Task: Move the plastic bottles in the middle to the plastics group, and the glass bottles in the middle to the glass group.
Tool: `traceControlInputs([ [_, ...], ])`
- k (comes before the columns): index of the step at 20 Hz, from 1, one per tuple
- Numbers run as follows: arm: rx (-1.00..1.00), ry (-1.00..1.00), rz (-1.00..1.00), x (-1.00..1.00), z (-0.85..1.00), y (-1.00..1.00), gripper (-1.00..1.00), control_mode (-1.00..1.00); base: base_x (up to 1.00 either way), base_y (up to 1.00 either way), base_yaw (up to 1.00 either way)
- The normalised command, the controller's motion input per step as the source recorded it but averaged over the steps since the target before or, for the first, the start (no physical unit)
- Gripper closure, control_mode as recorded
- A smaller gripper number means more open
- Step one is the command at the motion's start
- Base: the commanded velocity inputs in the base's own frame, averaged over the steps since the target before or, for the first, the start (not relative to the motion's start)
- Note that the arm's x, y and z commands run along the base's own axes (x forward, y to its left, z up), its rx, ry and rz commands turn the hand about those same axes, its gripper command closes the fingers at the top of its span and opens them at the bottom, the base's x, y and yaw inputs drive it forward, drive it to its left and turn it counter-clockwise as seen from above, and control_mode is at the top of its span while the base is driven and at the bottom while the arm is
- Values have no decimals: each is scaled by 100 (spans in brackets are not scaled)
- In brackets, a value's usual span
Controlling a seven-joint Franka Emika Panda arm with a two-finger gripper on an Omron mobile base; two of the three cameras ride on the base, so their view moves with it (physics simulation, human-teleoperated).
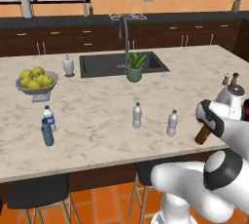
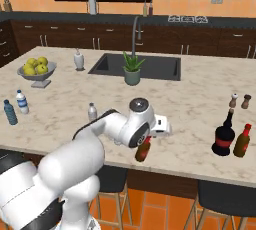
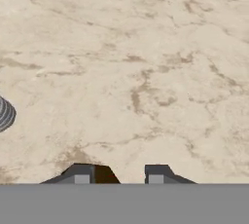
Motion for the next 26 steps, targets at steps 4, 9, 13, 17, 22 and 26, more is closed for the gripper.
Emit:
traceControlInputs([
  [4, 1, 0, -6, 20, 22, -63, 100, -100, 0, 0, 0],
  [9, 1, 0, -12, 2, 28, -62, 100, -100, 0, 0, 0],
  [13, -2, 0, -18, 8, 13, -71, 100, -100, 0, 0, 0],
  [17, -21, 4, -22, 20, -3, -54, 100, -100, 0, 0, 0],
  [22, -16, 2, -19, 4, -9, -35, 100, -100, 0, 0, 0],
  [26, -8, 0, -17, 14, -19, -28, 100, -100, 0, 0, 0],
])
